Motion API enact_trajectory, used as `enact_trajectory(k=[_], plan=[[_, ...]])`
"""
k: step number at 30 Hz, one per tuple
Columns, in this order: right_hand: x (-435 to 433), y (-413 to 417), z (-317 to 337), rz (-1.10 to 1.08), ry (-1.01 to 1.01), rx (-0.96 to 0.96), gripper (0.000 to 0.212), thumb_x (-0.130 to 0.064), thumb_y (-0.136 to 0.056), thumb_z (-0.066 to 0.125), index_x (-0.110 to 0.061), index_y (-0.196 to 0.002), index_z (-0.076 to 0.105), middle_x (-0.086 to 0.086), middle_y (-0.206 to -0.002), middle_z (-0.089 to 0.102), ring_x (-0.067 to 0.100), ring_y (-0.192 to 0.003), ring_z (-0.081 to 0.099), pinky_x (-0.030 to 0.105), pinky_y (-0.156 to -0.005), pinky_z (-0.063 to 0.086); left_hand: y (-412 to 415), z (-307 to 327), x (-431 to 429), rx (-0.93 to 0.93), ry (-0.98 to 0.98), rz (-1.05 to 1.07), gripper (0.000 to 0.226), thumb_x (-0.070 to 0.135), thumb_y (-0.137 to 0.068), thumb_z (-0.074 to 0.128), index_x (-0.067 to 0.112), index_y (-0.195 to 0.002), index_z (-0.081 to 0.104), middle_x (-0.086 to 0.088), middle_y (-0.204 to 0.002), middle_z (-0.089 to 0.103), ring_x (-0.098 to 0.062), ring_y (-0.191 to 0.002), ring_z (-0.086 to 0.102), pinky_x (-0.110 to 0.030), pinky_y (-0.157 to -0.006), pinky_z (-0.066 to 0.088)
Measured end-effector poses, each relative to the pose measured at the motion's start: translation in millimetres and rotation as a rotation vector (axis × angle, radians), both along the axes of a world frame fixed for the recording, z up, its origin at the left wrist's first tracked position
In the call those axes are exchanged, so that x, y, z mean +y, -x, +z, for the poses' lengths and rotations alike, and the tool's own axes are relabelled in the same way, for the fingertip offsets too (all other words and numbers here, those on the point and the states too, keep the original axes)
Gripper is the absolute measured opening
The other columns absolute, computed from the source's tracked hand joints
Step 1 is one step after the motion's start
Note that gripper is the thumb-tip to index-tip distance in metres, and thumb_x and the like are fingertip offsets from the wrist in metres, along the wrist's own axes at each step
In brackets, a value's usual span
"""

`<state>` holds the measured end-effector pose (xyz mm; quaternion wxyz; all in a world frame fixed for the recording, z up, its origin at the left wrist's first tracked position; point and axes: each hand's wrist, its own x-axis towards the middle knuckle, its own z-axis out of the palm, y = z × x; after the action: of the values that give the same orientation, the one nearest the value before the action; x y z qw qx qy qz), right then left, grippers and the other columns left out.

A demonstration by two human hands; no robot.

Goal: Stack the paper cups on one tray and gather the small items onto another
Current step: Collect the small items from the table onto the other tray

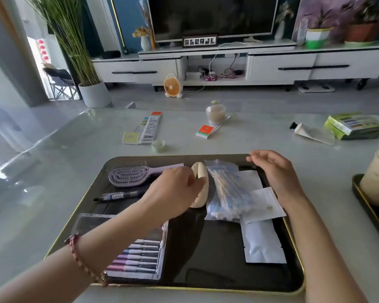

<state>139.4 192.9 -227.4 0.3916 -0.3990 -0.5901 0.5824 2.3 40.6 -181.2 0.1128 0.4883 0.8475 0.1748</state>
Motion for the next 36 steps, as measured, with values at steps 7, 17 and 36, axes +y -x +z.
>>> enact_trajectory(k=[7, 17, 36], plan=[[0, -1, 2, 0.13, -0.009, 0.014, 0.017, -0.01, -0.087, 0.06, -0.016, -0.1, 0.07, -0.009, -0.096, 0.069, -0.006, -0.082, 0.062, 0.009, -0.073, 0.045, 79, 8, 39, 0.124, -0.175, 0.184, 0.023, 0.021, -0.092, 0.048, 0.008, -0.102, 0.063, -0.012, -0.108, 0.064, -0.024, -0.086, 0.053, -0.029, -0.071, 0.041], [10, -5, -6, 0.178, -0.052, 0.008, 0.02, -0.004, -0.087, 0.059, -0.008, -0.102, 0.07, 0.002, -0.105, 0.071, -0.009, -0.084, 0.064, 0.0, -0.069, 0.044, 133, -26, 104, 0.272, 0.201, 0.233, 0.035, 0.012, -0.086, 0.052, 0.008, -0.121, 0.055, -0.017, -0.127, 0.053, -0.035, -0.115, 0.051, -0.039, -0.091, 0.046], [5, -3, 3, 0.199, 0.032, 0.014, 0.018, -0.016, -0.087, 0.061, -0.013, -0.103, 0.07, 0.005, -0.103, 0.071, 0.012, -0.095, 0.065, 0.02, -0.083, 0.051, -3, -17, 101, -0.197, -0.321, -0.418, 0.083, 0.024, -0.067, 0.082, 0.021, -0.135, 0.034, -0.003, -0.127, 0.045, -0.012, -0.092, 0.052, -0.012, -0.076, 0.043]])
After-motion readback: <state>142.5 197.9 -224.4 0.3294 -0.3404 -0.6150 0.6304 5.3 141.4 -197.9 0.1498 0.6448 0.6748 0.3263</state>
